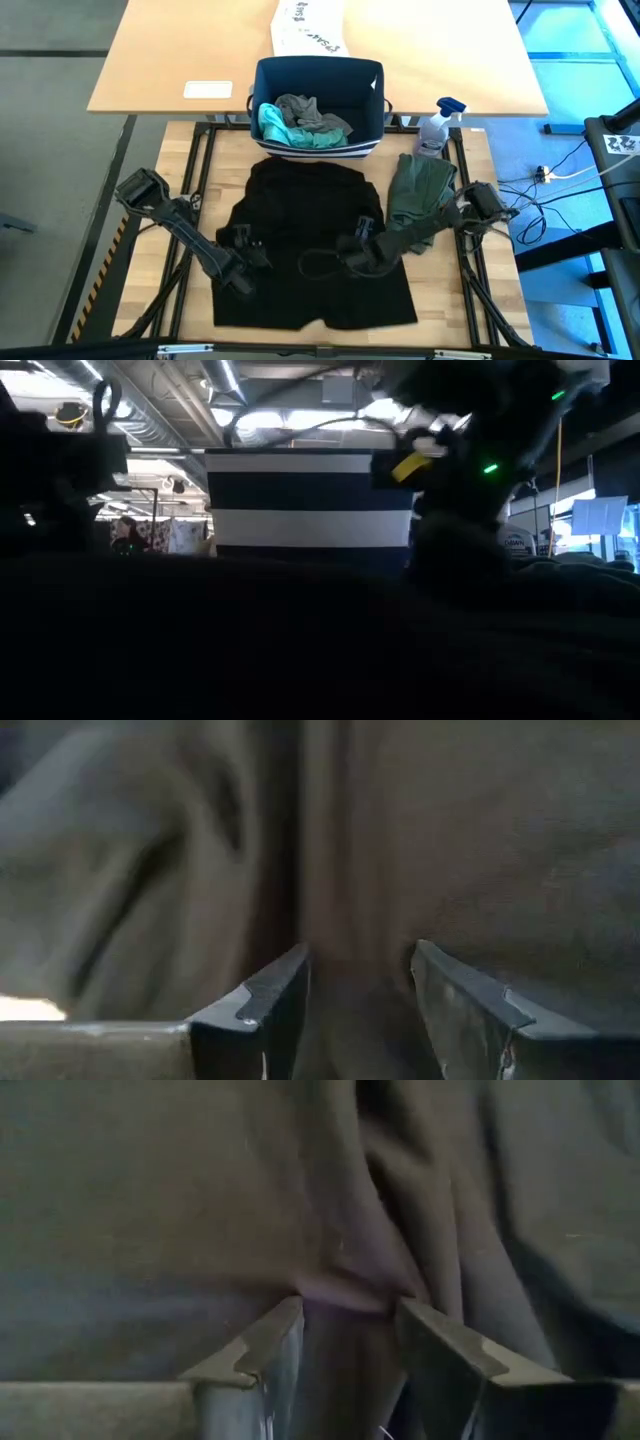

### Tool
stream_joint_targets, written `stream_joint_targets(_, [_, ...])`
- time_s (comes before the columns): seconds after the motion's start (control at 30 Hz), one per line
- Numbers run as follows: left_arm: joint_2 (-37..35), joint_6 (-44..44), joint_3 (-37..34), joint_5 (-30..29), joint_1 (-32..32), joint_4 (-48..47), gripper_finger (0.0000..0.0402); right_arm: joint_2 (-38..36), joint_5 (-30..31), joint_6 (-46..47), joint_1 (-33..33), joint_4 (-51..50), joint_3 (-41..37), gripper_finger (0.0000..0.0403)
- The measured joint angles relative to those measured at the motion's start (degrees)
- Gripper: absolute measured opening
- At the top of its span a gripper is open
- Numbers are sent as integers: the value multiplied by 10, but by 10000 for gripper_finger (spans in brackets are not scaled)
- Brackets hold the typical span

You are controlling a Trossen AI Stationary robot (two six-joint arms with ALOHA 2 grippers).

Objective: Fold Laundry from Bin

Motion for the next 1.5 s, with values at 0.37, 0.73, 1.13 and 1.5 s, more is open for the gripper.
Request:
stream_joint_targets(0.37, [-77, -12, 123, 58, -72, 7, 178, -29, -80, 2, 85, -78, 134, 166])
stream_joint_targets(0.73, [-5, -90, 156, 123, -195, 161, 178, -29, -58, 53, 289, -57, 149, 166])
stream_joint_targets(1.13, [75, -161, 155, 154, -208, 61, 178, -29, -83, 151, 327, -52, 54, 166])
stream_joint_targets(1.5, [79, -159, 158, 186, -207, 75, 61, -10, -86, 144, 327, -27, 24, 145])
